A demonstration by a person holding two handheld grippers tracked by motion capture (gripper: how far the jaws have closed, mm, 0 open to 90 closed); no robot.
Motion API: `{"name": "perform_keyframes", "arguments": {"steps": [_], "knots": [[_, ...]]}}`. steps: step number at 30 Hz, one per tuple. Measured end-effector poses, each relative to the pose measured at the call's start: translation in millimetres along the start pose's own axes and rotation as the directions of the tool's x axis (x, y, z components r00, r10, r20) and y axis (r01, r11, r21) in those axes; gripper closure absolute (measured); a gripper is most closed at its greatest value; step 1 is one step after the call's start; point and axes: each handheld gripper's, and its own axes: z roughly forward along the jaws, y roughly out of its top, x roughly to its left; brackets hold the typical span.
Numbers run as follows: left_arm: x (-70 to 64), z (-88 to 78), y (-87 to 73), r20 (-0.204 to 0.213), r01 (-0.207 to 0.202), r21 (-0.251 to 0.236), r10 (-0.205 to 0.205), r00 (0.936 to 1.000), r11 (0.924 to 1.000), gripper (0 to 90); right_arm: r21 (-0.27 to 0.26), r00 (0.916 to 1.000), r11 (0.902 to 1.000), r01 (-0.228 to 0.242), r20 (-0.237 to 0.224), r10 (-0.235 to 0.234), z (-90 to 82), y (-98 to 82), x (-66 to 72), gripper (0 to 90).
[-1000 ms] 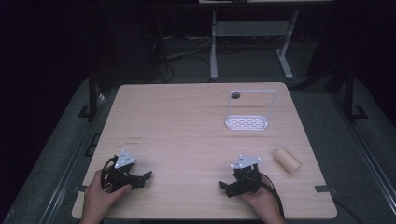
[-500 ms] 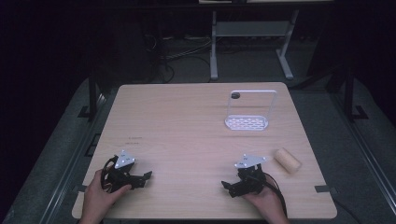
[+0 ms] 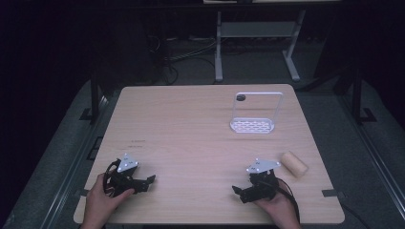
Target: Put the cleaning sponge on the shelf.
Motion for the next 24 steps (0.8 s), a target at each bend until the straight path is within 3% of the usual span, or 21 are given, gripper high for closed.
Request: {"name": "perform_keyframes", "arguments": {"steps": [24], "knots": [[0.0, 0.0, 0.0, 0.0, 0.0, 0.0, 0.0, 1.0, 1.0, 12.9, -0.012, 0.9985, 0.9989, -0.046, 0.03, 0.046, -22.0, -11.6, -12.6, 1.9]]}}
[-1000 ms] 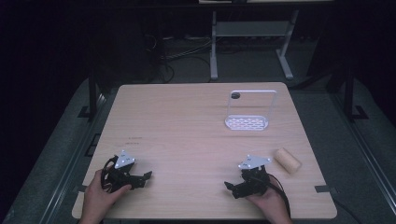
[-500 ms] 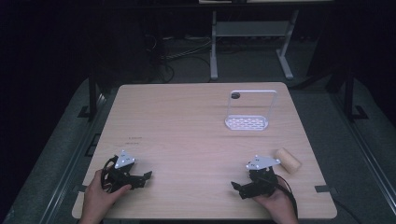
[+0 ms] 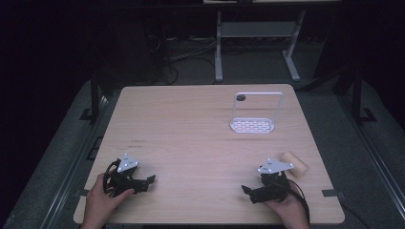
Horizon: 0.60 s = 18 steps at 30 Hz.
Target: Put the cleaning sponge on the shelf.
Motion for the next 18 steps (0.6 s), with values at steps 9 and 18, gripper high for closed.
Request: {"name": "perform_keyframes", "arguments": {"steps": [9, 18], "knots": [[0.0, -0.1, 0.0, 0.0, 0.0, 0.001, 0.0, 1.0, 1.0, 12.9, -0.006, 0.9998, 0.9999, -0.014, 0.01, 0.014, -8.6, -4.0, -0.3, 1.9], [-0.1, 0.0, 0.0, -0.001, -0.001, 0.0, 0.001, 1.0, 1.0, 13.0, -0.011, 0.999, 0.9991, -0.04, 0.022, 0.04, -18.8, -14.8, -3.2, 1.9]]}}
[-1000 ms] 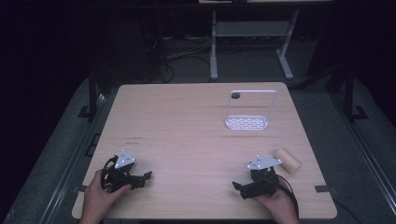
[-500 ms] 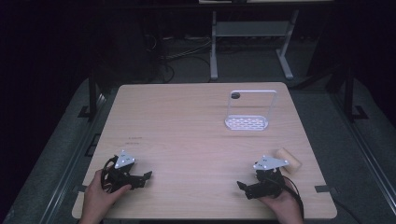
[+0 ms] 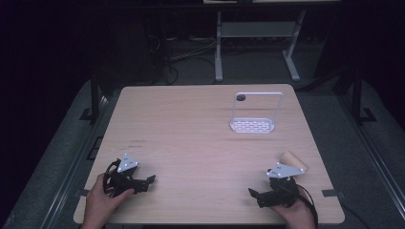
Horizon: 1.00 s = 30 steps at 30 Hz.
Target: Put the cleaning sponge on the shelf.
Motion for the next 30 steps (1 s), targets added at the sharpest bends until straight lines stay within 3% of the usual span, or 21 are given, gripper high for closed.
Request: {"name": "perform_keyframes", "arguments": {"steps": [30], "knots": [[0.0, 0.0, 0.0, 0.0, 0.0, 0.0, 0.0, 1.0, 1.0, 13.0, -0.046, 0.9988, 0.9988, -0.012, 0.047, 0.015, -23.7, 2.2, -19.6, 2.3]]}}
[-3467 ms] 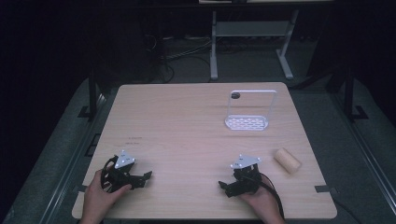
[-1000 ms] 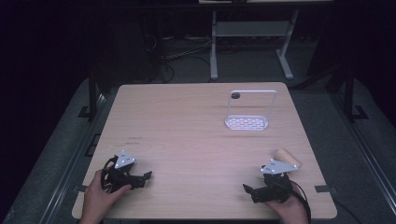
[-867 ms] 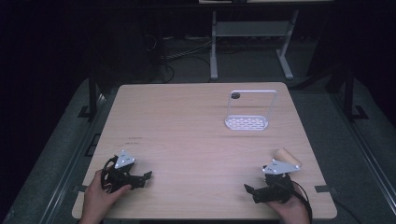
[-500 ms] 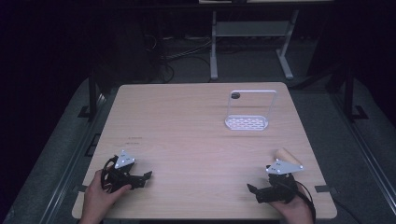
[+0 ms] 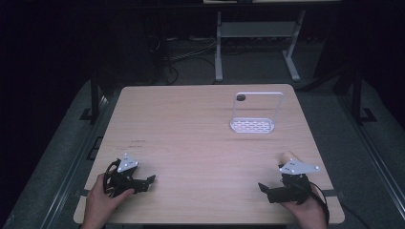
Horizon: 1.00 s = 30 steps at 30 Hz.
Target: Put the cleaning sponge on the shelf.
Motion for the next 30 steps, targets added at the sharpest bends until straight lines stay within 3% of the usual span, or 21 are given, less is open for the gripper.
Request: {"name": "perform_keyframes", "arguments": {"steps": [12, 30], "knots": [[0.0, 0.0, 0.0, 0.0, 0.0, 0.0, 0.0, 1.0, 1.0, 13.0, -0.013, 0.9997, 0.9999, 0.005, 0.023, -0.005, -2.8, 8.9, -16.9, 2.3], [0.0, 0.0, 0.0, 0.0, 0.0, 0.0, 0.0, 1.0, 1.0, 13.0, -0.032, 0.9981, 0.9991, -0.026, 0.054, 0.028, -2.1, 10.8, -52.5, 2.4]]}}
